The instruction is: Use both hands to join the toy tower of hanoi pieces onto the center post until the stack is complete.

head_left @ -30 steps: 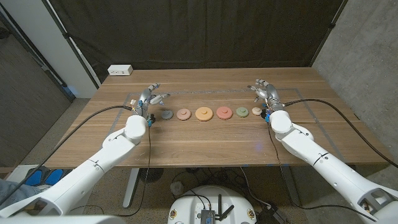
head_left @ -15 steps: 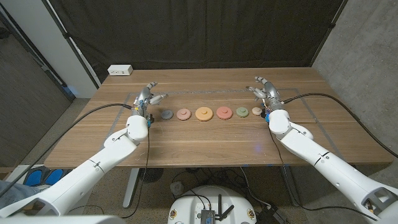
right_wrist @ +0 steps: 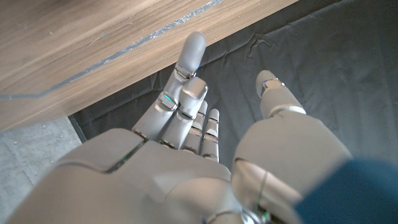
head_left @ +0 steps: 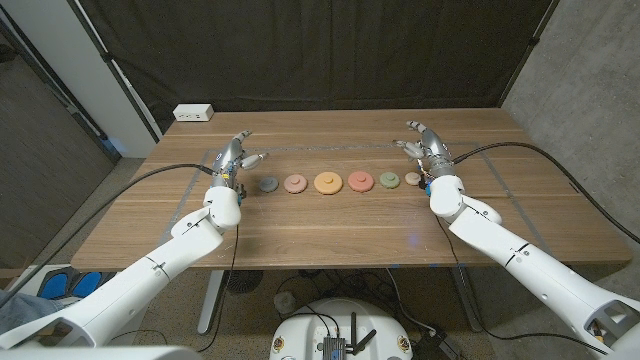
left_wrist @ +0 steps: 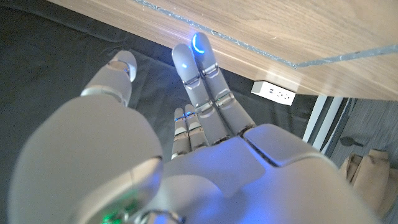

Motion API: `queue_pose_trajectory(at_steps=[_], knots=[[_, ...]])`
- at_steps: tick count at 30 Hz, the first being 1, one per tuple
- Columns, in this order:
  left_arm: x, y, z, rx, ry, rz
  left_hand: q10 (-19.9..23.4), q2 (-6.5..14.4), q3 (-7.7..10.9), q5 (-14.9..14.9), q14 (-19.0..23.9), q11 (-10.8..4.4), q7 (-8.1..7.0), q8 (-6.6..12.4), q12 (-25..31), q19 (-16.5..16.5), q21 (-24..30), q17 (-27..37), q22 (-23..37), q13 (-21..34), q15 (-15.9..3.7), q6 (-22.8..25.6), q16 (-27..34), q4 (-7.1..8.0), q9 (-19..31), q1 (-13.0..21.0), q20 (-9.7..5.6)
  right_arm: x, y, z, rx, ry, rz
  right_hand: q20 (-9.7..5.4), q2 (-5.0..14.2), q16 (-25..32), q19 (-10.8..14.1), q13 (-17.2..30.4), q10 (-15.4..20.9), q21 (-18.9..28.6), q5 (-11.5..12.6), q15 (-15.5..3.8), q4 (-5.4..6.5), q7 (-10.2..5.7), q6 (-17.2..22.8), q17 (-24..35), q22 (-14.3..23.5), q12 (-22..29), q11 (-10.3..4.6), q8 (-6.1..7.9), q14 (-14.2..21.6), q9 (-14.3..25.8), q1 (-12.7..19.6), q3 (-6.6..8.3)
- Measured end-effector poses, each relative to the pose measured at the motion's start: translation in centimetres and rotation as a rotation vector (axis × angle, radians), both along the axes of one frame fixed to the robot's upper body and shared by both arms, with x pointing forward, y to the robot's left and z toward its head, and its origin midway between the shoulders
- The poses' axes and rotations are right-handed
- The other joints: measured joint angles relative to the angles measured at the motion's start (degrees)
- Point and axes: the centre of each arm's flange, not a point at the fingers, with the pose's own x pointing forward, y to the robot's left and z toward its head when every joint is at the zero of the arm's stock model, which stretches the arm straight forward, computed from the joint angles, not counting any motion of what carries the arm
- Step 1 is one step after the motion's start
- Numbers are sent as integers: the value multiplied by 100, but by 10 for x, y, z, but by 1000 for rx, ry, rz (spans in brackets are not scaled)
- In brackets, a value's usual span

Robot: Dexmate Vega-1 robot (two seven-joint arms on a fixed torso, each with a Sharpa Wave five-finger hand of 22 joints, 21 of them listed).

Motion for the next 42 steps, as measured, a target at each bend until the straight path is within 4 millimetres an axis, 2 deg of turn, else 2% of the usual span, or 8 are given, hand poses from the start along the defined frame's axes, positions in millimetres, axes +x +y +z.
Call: queue_pose_trajectory(at_steps=[25,42], knots=[[-4,-12,7,214,-39,139,31,0,-183,0,-1,-30,-31,0,-1,-1,89,-96,0,26,0,31,66,24,-1,0,1,-15,20,3,-195,-76,-142,35,74,-134,-77,48,-225,0,-45,71,-1,51,-10,-62,-91,-26,82,0,-153,-1,74,0],[-7,-16,15,296,10,157,85,1,-278,0,-1,-39,-92,0,-1,-1,180,-149,-16,25,0,92,141,24,-1,61,1,-20,30,9,-320,-31,-169,107,105,-305,-232,116,-245,0,-94,101,48,102,42,-131,-164,0,103,26,-310,-1,105,-48]])
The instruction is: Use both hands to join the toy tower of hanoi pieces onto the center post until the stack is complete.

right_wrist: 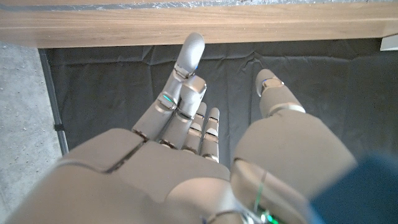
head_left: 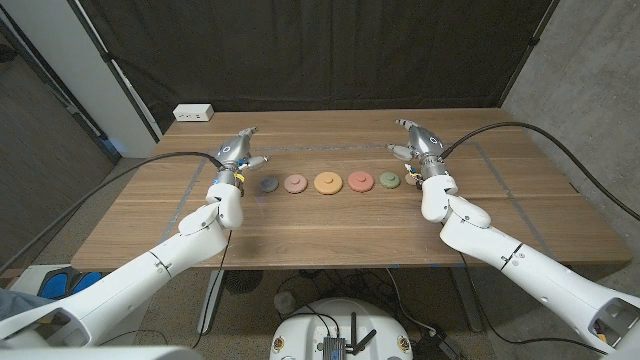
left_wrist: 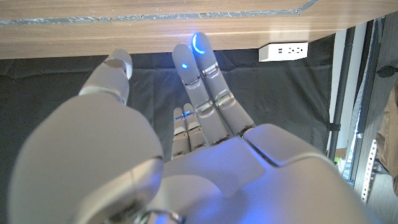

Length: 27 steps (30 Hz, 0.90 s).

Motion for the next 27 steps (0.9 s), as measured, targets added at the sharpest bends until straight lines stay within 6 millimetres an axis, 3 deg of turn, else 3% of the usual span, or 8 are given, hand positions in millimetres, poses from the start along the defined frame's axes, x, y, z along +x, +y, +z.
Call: queue_pose_trajectory(at_steps=[11,16,27], knots=[[-4,-2,6,14,62,14,161,90,-63,0,12,18,61,2,0,0,98,-53,-14,28,9,144,88,1,0,90,0,-2,-1,7,-28,83,-17,0,105,0,0,72,115,40,0,1,0,30,30,28,-46,67,-9,20,-16,0,106,0],[-6,-2,10,17,98,25,361,122,-118,0,32,49,66,96,66,0,165,-79,-27,54,-12,405,135,-8,0,122,0,-2,-1,12,-47,122,-24,2,105,-65,-42,100,93,40,0,24,-2,30,30,-8,-52,67,12,20,-39,29,105,-2],[-7,-2,14,27,194,55,605,143,-207,0,177,-30,73,158,132,103,310,-89,-68,81,-74,688,285,-1,29,143,-41,2,-2,16,-85,227,-53,22,135,-106,-103,174,68,99,0,32,-2,29,30,-19,-105,67,30,20,-90,54,135,-49]])
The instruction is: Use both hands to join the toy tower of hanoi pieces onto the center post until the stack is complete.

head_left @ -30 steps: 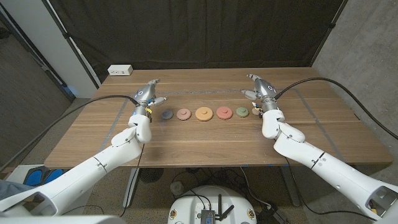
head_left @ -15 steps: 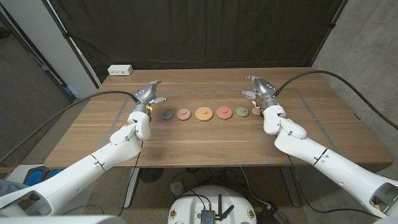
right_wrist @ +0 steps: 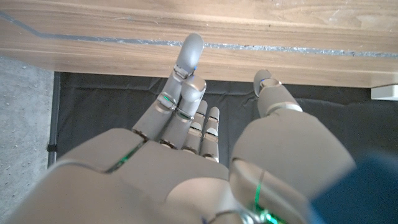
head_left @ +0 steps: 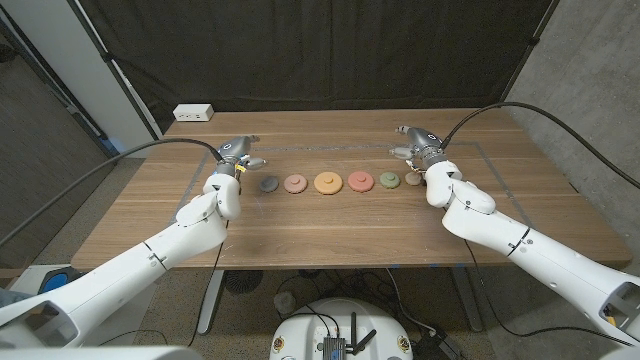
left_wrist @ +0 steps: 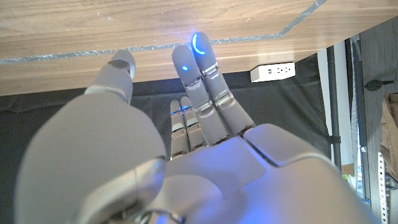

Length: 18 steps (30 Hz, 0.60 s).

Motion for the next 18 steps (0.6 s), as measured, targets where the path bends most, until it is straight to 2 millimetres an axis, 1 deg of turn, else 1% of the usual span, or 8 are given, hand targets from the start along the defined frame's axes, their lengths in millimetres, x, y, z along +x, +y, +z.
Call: queue_pose_trajectory(at_steps=[2,3,4,6,10,14,15,18], knots=[[0,0,1,7,15,6,30,22,-21,0,7,5,13,21,0,0,15,0,-12,0,-7,24,40,8,0,22,0,0,0,1,-10,9,-9,30,1,-27,-30,3,-1,13,0,-1,-17,0,0,-20,-14,0,1,0,-20,0,1,-17],[-1,0,2,13,25,12,48,22,-21,0,20,-4,-8,22,0,0,40,0,-12,0,5,45,62,8,0,22,0,0,0,2,-17,15,-16,30,23,-46,-30,19,-1,25,0,11,-7,0,0,-31,-24,0,1,13,-31,0,23,-42],[-1,0,3,19,36,16,69,22,-21,0,28,-14,10,21,0,0,40,0,-12,0,13,69,62,8,0,22,0,-1,1,2,-23,19,-21,30,46,-46,-30,26,0,35,0,20,-8,0,0,-54,-26,0,1,25,-41,0,46,-40],[-1,-1,4,28,51,23,115,22,-21,0,41,-14,-16,35,1,0,62,-6,-12,0,-1,114,69,8,0,22,0,-1,1,4,-35,26,-31,30,46,-46,-30,30,0,35,0,30,-8,21,21,-60,-26,0,1,25,-50,0,46,-40],[-2,-1,8,52,82,40,153,47,-45,0,59,-52,7,43,0,0,65,-16,-38,6,-18,153,96,-15,0,47,0,-3,1,6,-52,46,-47,30,46,-46,-30,55,25,77,0,30,-31,31,31,-2,-53,0,-23,25,-50,0,46,-63],[-2,-1,9,69,111,56,181,60,-61,0,59,-44,-22,43,0,0,103,-43,-38,27,-18,182,105,1,-1,60,0,-3,1,8,-63,68,-58,50,46,-46,-91,94,35,120,0,30,-7,31,31,2,-76,0,-32,25,-50,27,48,-87],[-3,-1,11,76,118,59,181,60,-61,0,59,-44,-22,43,0,0,103,-43,-38,26,-19,182,105,1,-1,60,0,-3,1,8,-65,71,-59,50,91,-46,-91,104,35,120,0,30,-8,31,31,-3,-79,0,-32,25,-50,27,94,-87],[-3,-2,13,88,131,66,193,60,-60,0,58,-56,-22,43,0,0,124,-43,-38,26,-18,182,105,1,-1,60,0,-3,0,9,-67,88,-73,50,46,-46,-91,125,60,186,-21,28,-25,31,31,-15,-76,44,-28,25,-48,27,137,-104]])
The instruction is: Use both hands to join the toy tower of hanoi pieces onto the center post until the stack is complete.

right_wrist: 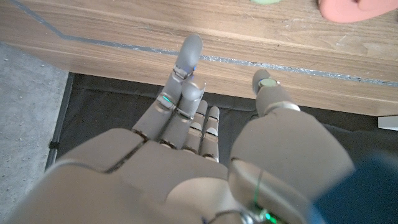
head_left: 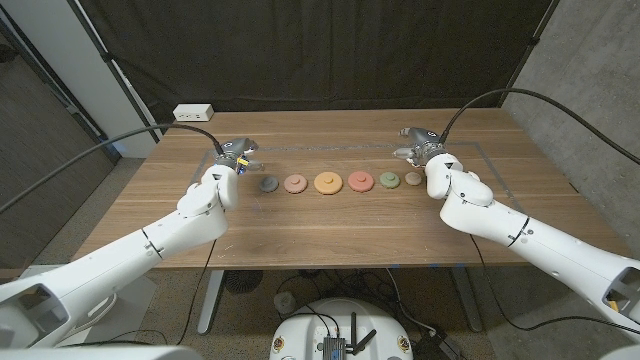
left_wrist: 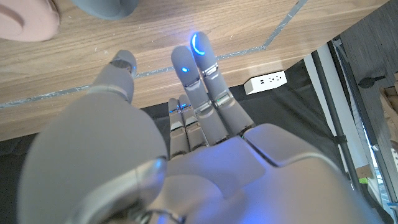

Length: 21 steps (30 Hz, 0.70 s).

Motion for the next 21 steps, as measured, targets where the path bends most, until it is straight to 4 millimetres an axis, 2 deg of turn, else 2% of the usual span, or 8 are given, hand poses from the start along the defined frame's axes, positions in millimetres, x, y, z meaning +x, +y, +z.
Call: queue_pose_trajectory(at_steps=[9,11,21], knots=[[-1,-2,5,28,34,12,48,0,-48,0,0,11,-9,0,0,0,21,-27,-26,0,0,50,27,0,0,0,0,0,-1,3,-11,44,-44,0,-2,60,0,37,28,69,0,-30,1,0,0,101,14,1,9,0,74,0,1,-47],[-1,-2,6,30,35,13,48,0,-48,0,0,11,-9,0,0,0,43,-48,-26,-1,0,50,27,0,0,0,0,0,-1,3,-13,49,-46,0,-85,61,0,37,26,89,1,-30,1,0,0,101,14,1,7,0,74,0,87,-47],[-4,-1,7,37,32,7,58,61,-91,42,-1,2,11,0,0,-1,86,-53,-54,26,0,71,67,10,0,61,0,-2,-4,2,-27,69,-44,32,-61,21,-74,69,-68,103,2,-30,23,-22,-22,73,-3,-39,-3,0,74,-1,120,-72]])
